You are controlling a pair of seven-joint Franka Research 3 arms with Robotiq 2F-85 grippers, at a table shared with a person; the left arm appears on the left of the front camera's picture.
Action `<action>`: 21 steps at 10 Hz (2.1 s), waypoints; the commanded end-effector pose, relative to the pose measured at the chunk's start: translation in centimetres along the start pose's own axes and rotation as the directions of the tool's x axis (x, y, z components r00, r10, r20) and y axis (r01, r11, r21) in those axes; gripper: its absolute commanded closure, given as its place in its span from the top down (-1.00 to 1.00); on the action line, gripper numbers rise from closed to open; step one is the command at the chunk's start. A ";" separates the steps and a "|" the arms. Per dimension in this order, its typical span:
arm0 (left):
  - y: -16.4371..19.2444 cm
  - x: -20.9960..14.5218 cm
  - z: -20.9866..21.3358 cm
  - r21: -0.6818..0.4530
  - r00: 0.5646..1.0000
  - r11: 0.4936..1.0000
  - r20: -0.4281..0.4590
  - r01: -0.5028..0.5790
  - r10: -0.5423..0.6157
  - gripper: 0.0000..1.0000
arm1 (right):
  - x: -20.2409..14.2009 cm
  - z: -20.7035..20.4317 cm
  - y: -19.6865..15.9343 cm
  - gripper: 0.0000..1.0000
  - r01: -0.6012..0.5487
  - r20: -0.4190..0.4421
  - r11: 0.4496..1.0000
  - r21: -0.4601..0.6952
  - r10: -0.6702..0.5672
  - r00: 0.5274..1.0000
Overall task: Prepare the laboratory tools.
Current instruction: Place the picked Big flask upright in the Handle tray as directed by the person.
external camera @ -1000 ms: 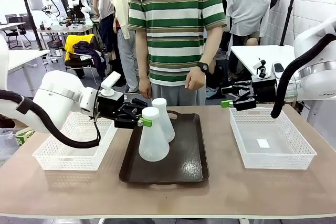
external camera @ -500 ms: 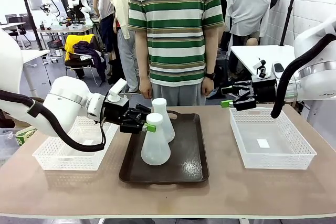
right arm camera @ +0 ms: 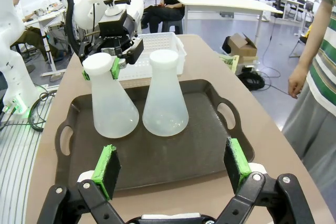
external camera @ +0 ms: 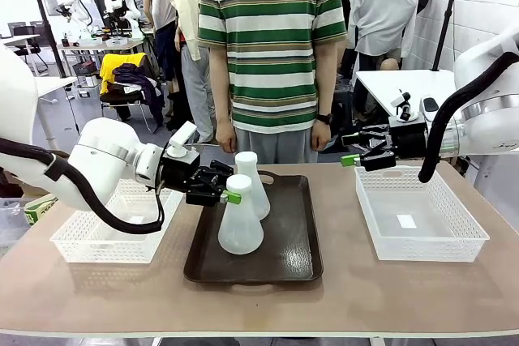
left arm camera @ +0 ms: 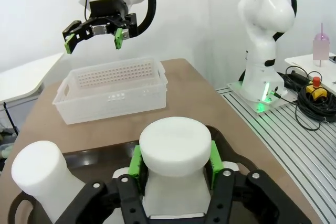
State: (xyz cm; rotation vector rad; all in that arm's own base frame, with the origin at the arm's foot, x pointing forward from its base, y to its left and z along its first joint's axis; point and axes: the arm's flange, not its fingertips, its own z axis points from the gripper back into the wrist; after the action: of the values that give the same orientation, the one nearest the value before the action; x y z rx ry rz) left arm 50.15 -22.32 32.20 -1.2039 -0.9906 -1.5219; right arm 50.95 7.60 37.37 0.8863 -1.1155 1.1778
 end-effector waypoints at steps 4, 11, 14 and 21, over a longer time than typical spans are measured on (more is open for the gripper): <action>0.0 0.4 0.1 -0.034 0.999 0.999 -0.038 -0.014 0.013 1.00 | 0.0 0.1 0.1 1.00 0.006 -0.011 1.000 0.001 -0.006 1.000; -0.9 0.4 1.3 -0.020 0.996 0.998 -0.064 -0.056 0.054 1.00 | 0.0 0.1 0.1 1.00 0.006 -0.011 1.000 0.001 -0.006 1.000; -0.5 0.0 1.0 -0.026 0.998 0.999 -0.048 -0.032 0.031 1.00 | 0.0 0.1 0.1 1.00 0.006 -0.011 1.000 0.001 -0.006 1.000; -0.5 0.0 1.0 -0.026 0.998 0.999 -0.048 -0.032 0.031 1.00 | 0.0 0.1 0.1 1.00 0.006 -0.011 1.000 0.001 -0.006 1.000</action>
State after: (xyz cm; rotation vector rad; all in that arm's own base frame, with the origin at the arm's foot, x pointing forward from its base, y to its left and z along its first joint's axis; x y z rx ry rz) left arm 49.84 -21.17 32.30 -1.1924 -0.9151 -1.5330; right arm 50.95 7.60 37.37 0.8863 -1.1155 1.1778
